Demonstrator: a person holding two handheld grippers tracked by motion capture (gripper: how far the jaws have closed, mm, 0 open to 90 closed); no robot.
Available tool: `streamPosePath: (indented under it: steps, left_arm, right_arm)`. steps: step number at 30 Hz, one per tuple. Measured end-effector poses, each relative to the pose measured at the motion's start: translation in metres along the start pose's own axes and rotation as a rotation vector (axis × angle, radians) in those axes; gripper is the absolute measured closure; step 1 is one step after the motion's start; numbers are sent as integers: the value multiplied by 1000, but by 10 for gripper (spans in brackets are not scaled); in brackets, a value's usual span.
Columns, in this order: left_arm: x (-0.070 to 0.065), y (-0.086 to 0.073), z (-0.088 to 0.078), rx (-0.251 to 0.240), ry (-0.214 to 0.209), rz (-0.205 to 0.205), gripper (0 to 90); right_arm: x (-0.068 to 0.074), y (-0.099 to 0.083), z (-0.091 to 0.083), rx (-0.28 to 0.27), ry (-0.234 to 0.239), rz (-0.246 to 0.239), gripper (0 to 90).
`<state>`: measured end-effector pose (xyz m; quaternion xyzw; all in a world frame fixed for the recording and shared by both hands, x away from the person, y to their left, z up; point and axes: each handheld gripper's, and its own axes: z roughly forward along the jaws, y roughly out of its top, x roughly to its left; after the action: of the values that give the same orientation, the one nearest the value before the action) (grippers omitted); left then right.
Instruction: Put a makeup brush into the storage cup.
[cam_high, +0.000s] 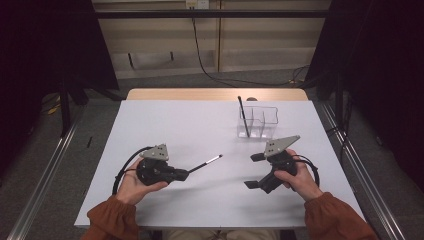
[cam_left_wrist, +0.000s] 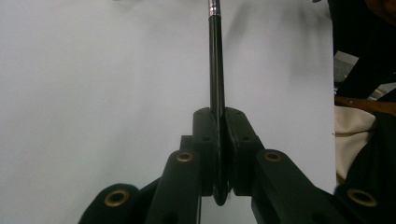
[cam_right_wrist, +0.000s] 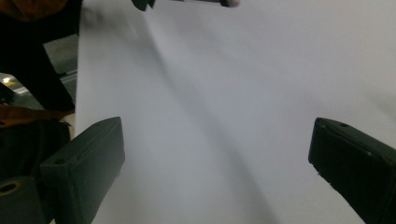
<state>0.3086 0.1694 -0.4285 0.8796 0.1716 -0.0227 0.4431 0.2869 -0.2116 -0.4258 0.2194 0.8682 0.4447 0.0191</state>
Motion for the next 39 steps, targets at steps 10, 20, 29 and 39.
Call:
streamPosePath:
  steps: [10, 20, 29, 39]
  left_arm:
    - [-4, 1, 2, -67, -9, -2, 842]
    - [-7, 1, 5, -165, 11, 2, 842]
    - [-10, 2, 4, -246, 14, 21, 842]
    - [-12, 3, 5, -329, 27, 19, 842]
  right_arm:
    - [2, 3, 3, -65, -10, -4, 30]
    - [6, 5, 5, -160, -20, -15, 25]
    - [12, 9, 7, -231, -20, -36, 18]
    - [18, 14, 13, -302, -44, -68, 17]
